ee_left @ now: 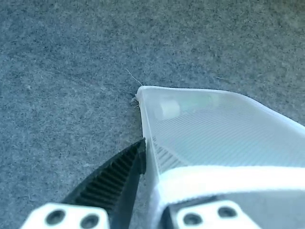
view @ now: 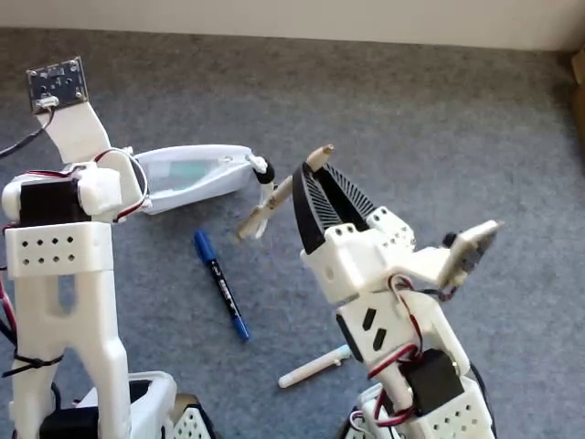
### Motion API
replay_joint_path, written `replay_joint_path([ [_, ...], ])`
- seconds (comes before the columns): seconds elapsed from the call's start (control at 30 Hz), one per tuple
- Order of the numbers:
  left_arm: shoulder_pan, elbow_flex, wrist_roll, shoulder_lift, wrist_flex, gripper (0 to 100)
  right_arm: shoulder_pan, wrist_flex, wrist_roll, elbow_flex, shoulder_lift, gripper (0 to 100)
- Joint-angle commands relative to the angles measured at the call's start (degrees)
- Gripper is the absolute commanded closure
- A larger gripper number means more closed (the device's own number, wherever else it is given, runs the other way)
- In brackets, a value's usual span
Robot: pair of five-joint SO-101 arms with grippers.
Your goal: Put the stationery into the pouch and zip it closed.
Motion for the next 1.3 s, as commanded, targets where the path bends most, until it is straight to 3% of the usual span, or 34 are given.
replay_joint_path([
  [0.0,-0.75,1.27,0.18,0.04,-1.14,97,-2.07,-7.78,1.05,-5.67,-1.19,99.3],
  [0.23,-0.75,1.36,0.18,0.04,-1.23,97,-2.07,-15.08,1.05,-13.76,0.75,99.3],
  [0.53,-0.75,1.27,0.18,0.04,-1.23,97,-1.98,-15.34,1.05,-29.58,18.86,99.3],
  [0.93,-1.10,1.27,0.18,0.04,-1.32,97,-2.24,-15.43,1.23,-31.16,36.26,99.3],
  [1.17,-1.10,1.27,0.18,0.04,-1.32,97,-10.86,-15.43,20.92,-32.84,40.48,99.3],
  [1.27,-1.10,1.27,0.18,0.04,-1.32,97,-13.58,-15.43,25.32,-32.66,41.10,99.3],
])
